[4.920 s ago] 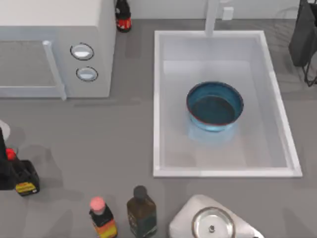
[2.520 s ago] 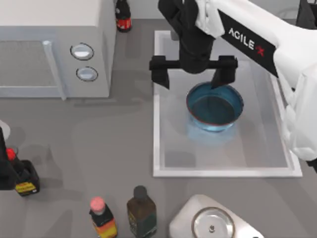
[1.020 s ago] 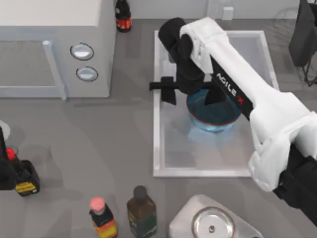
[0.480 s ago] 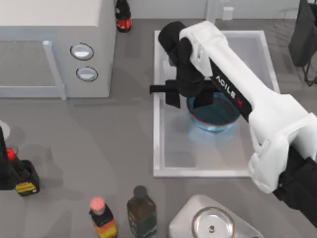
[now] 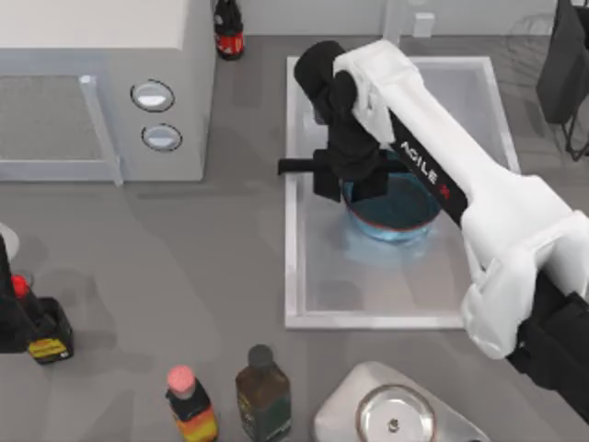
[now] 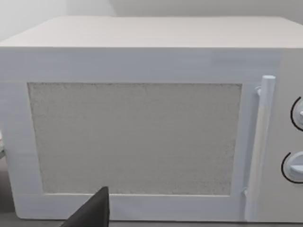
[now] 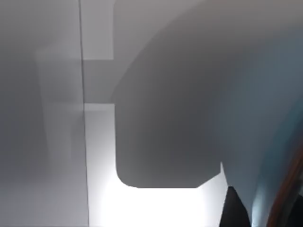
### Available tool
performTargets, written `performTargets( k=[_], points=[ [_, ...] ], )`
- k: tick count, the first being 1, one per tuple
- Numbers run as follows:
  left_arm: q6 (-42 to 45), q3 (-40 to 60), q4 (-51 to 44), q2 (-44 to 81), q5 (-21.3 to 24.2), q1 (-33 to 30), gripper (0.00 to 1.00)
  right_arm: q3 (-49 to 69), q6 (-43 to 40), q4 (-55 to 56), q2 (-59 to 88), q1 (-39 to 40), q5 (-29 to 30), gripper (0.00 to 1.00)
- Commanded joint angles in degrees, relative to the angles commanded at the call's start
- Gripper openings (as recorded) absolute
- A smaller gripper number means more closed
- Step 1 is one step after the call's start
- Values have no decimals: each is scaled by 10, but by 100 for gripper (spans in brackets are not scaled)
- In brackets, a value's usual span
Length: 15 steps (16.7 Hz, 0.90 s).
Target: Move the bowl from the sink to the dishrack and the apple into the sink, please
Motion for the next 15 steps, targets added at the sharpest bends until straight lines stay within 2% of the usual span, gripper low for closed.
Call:
performTargets(
  k=[8,15],
  points=[
    [0,0,0,0,0,0,100,-31,9,-1,-35,10,2,0],
    [0,0,0,0,0,0,100,-246,81,-22,-260,86,10,0]
  ],
)
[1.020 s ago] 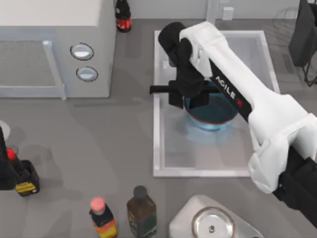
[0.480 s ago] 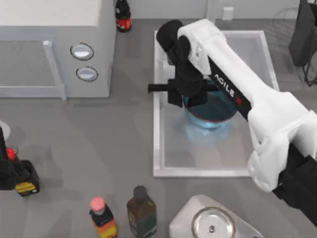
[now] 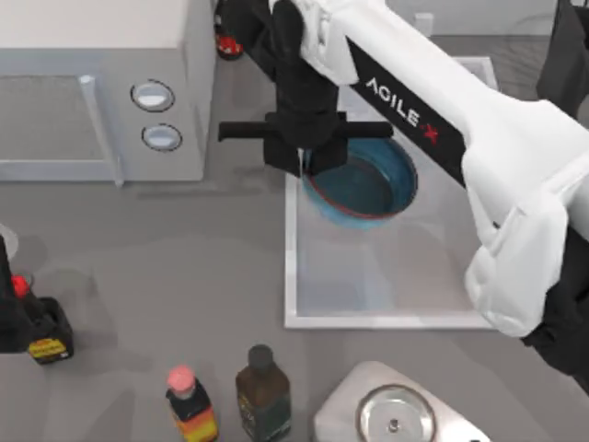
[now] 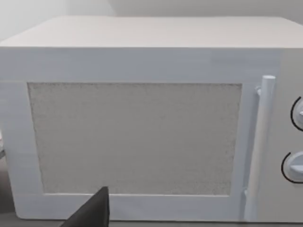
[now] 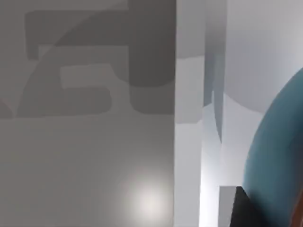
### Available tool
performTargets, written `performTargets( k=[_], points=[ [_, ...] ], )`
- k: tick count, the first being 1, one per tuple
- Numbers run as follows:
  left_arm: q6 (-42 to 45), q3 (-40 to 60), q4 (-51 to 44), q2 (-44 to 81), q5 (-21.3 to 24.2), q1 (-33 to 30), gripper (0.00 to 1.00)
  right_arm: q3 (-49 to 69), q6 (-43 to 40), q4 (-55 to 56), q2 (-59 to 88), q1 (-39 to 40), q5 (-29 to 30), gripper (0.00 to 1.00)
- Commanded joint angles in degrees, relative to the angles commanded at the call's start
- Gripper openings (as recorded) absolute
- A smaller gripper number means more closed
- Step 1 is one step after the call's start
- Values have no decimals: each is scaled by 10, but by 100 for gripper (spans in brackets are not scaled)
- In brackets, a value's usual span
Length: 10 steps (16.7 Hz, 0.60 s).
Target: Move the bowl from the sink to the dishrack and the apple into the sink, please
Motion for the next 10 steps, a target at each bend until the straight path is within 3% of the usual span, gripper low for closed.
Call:
performTargets(
  k=[10],
  points=[
    [0,0,0,0,0,0,100,-426,141,-37,-443,142,15,0]
  ],
)
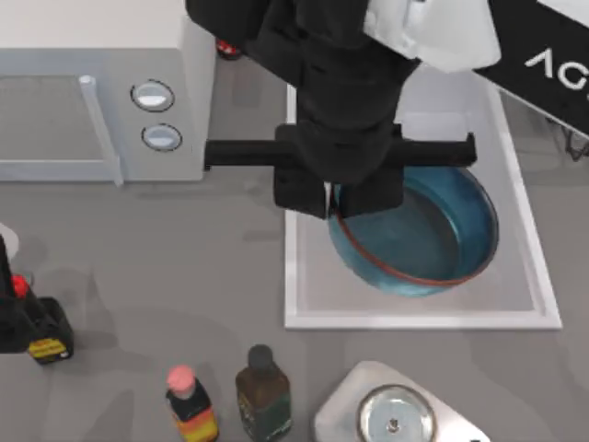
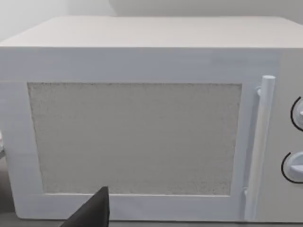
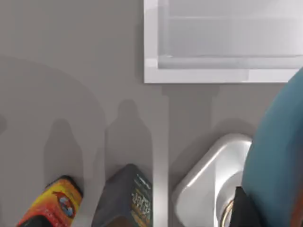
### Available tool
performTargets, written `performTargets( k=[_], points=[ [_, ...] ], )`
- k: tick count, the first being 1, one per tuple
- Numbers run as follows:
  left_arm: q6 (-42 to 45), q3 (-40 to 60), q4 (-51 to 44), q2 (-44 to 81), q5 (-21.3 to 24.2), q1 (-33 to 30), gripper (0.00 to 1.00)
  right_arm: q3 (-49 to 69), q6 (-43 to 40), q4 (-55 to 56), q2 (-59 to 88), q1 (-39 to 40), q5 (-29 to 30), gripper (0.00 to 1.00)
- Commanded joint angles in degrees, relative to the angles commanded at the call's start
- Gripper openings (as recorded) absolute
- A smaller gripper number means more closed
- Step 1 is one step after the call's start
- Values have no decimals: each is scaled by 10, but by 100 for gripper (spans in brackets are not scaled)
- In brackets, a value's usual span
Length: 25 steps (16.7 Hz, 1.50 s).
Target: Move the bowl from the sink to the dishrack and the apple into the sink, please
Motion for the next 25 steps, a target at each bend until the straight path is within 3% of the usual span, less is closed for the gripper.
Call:
performTargets(
  k=[5,14,19,25],
  points=[
    [0,0,0,0,0,0,100,-131,44,-10,-136,44,5,0],
    [0,0,0,0,0,0,100,-151,35,7,-165,31,-6,0],
    [0,0,0,0,0,0,100,-210,-62,159,-246,-89,-81,0],
    [0,0,0,0,0,0,100,-328,-242,466,-337,-347,-201,0]
  ],
)
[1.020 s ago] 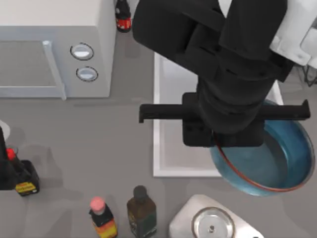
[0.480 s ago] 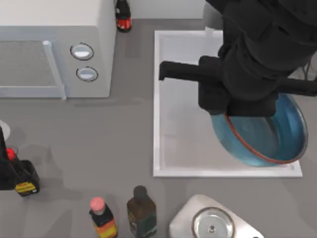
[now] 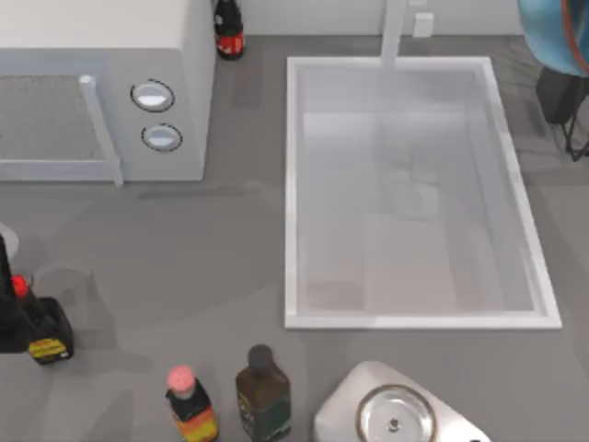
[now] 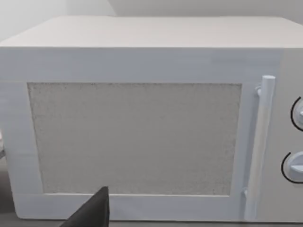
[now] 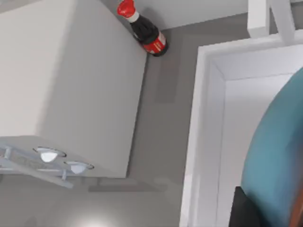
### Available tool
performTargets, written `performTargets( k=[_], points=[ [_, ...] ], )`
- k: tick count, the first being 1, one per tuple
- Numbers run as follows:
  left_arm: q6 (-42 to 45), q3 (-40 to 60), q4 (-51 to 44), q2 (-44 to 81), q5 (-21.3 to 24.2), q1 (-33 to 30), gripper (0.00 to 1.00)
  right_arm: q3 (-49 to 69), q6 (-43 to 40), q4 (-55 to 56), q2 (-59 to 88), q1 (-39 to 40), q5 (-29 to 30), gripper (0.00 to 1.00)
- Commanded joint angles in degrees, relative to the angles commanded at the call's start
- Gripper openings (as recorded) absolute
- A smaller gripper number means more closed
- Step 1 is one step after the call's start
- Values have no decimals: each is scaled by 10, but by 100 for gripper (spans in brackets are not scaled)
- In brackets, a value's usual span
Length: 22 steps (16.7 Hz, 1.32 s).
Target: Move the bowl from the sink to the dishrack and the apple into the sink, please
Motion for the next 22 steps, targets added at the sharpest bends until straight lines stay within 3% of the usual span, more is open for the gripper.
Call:
performTargets(
  k=[6,10,19,22],
  points=[
    [0,0,0,0,0,0,100,-101,-179,286,-54,-272,-87,0],
    [0,0,0,0,0,0,100,-128,-252,394,-69,-384,-113,0],
    [0,0,0,0,0,0,100,-133,-268,424,-63,-405,-117,0],
    [0,0,0,0,0,0,100,-151,-267,481,-22,-398,-111,0]
  ],
)
